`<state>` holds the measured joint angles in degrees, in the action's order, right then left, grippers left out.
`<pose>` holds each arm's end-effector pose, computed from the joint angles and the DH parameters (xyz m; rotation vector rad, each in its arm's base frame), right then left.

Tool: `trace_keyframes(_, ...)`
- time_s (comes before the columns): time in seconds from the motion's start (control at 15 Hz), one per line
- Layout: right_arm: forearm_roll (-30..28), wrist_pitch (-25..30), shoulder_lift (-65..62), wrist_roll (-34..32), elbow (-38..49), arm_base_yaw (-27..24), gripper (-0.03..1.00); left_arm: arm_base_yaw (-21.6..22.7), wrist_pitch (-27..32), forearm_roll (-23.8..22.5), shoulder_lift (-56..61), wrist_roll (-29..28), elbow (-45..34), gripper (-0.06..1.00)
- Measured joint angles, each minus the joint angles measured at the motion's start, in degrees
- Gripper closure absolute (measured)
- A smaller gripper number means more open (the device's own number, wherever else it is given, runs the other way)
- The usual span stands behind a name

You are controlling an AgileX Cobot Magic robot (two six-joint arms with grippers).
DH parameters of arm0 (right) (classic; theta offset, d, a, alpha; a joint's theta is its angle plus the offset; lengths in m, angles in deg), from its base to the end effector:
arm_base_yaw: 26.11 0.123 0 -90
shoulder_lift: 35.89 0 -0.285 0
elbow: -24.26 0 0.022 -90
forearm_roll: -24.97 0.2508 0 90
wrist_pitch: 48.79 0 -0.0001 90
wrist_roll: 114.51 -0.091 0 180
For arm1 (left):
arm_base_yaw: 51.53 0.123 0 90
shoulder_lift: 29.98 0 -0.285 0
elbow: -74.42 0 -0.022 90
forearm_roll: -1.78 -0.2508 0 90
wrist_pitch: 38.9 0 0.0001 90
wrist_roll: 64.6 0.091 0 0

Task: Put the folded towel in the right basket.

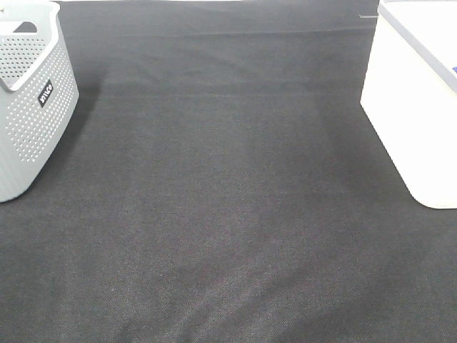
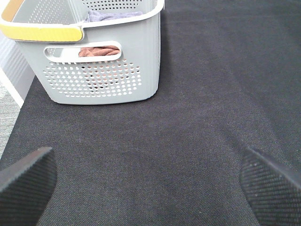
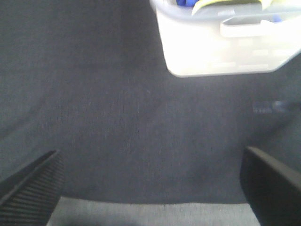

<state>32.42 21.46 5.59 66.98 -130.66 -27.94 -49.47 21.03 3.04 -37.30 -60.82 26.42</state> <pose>0.0701 0.0089 0.3660 0.0017 2.3817 0.1393 -0.0066 -0.0020 0.2812 0.0312 2.0113 0.0388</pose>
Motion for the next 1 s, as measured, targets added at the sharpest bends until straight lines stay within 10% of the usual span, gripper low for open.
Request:
trace_keyframes(0.4,-6.6,0.0,-26.8,-0.1,10.5,0.0,0.00,0.0,0.0,0.0,0.0,0.0,0.0,-0.05)
trace_keyframes(1.0,-11.2,-6.1,-33.9,-3.2,25.9,2.6,0.00,0.0,0.0,0.1,0.0,0.0,0.0,-0.05)
